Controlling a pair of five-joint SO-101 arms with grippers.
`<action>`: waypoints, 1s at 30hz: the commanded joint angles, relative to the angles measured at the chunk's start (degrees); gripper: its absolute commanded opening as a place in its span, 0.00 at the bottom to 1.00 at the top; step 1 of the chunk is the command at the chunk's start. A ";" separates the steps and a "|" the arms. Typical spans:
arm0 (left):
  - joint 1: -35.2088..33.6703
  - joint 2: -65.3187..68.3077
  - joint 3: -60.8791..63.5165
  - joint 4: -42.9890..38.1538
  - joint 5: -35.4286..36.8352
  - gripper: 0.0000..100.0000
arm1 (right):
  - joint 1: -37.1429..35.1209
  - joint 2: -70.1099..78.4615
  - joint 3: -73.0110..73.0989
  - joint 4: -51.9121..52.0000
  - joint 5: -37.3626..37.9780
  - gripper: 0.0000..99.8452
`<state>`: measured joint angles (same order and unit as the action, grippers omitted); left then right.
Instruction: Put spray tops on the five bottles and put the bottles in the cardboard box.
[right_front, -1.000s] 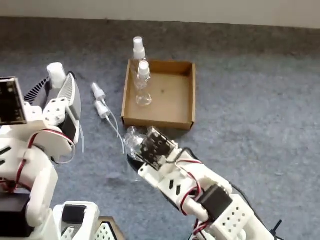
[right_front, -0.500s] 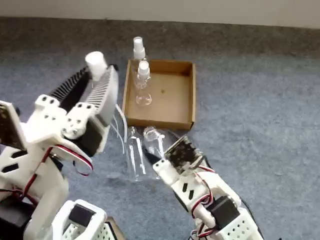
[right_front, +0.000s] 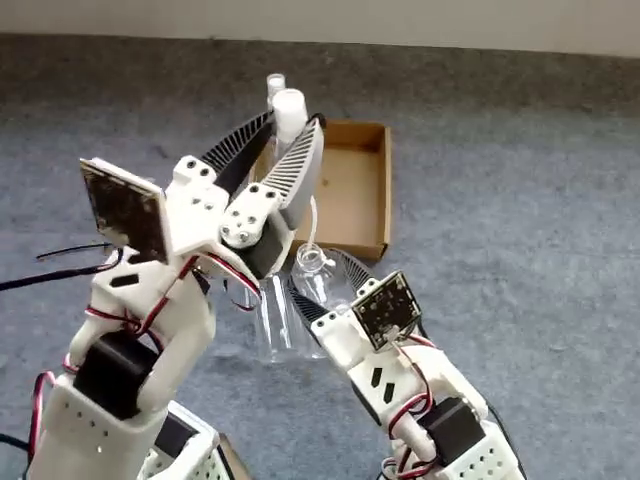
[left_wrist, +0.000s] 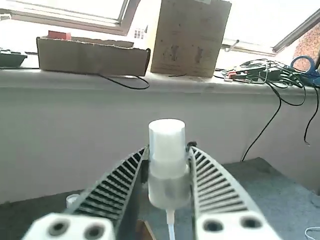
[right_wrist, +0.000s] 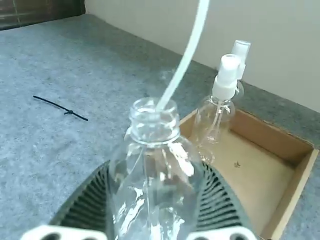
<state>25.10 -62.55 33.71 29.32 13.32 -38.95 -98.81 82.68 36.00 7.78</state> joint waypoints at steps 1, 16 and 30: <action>1.36 -0.40 -0.31 -2.55 -1.93 0.00 | -0.57 -0.57 -0.48 -1.19 -0.62 0.00; 2.86 -1.01 1.10 2.73 -1.93 0.00 | -0.40 -0.57 -0.48 -1.27 -0.88 0.00; 2.51 -0.75 1.80 22.59 -2.29 0.00 | 3.47 -0.57 -0.75 -1.27 -5.01 0.00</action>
<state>27.56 -62.73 35.82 50.24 11.74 -36.57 -98.81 82.68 36.00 3.47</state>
